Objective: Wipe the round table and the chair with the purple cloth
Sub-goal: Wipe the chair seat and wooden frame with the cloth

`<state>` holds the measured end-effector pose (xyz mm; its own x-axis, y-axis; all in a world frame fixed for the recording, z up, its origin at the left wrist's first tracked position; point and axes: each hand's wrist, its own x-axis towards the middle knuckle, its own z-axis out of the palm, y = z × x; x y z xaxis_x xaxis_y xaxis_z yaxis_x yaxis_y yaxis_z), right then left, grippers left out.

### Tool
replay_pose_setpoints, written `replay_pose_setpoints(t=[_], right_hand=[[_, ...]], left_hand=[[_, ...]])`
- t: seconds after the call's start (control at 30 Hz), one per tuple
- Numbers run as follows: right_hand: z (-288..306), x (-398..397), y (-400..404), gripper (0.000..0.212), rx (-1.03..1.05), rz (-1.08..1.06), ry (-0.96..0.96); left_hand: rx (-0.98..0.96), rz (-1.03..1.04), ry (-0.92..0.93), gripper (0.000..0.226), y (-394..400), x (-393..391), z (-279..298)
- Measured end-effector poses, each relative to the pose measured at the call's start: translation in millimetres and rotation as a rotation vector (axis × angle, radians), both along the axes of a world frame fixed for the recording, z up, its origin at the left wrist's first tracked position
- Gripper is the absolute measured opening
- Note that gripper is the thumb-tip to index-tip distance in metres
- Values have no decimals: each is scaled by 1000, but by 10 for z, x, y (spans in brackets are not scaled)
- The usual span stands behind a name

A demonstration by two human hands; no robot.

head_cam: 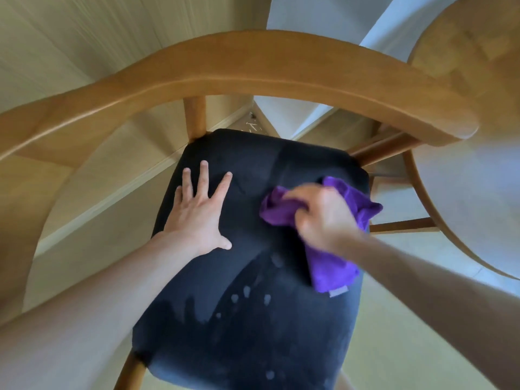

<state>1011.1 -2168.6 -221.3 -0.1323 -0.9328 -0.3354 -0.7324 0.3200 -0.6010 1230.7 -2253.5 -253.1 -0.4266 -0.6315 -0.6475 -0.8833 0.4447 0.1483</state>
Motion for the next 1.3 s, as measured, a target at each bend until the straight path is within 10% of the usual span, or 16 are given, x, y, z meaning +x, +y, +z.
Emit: replay_pose_setpoints(t=[0.17, 0.37, 0.7, 0.97, 1.3], right_hand=[[-201, -281, -810, 43, -2, -660, -173], [-529, 461, -568, 70, 34, -108, 387], [-344, 765, 847, 64, 212, 314, 222], [-227, 422, -177, 51, -74, -630, -35], [-564, 1122, 373, 55, 52, 54, 317]], left_hand=[[3, 39, 19, 146, 26, 4, -36], [-4, 31, 20, 146, 28, 6, -57], [-13, 10, 46, 142, 48, 57, -64], [-25, -116, 119, 131, 144, 294, -65], [21, -279, 44, 151, 272, 627, -99]])
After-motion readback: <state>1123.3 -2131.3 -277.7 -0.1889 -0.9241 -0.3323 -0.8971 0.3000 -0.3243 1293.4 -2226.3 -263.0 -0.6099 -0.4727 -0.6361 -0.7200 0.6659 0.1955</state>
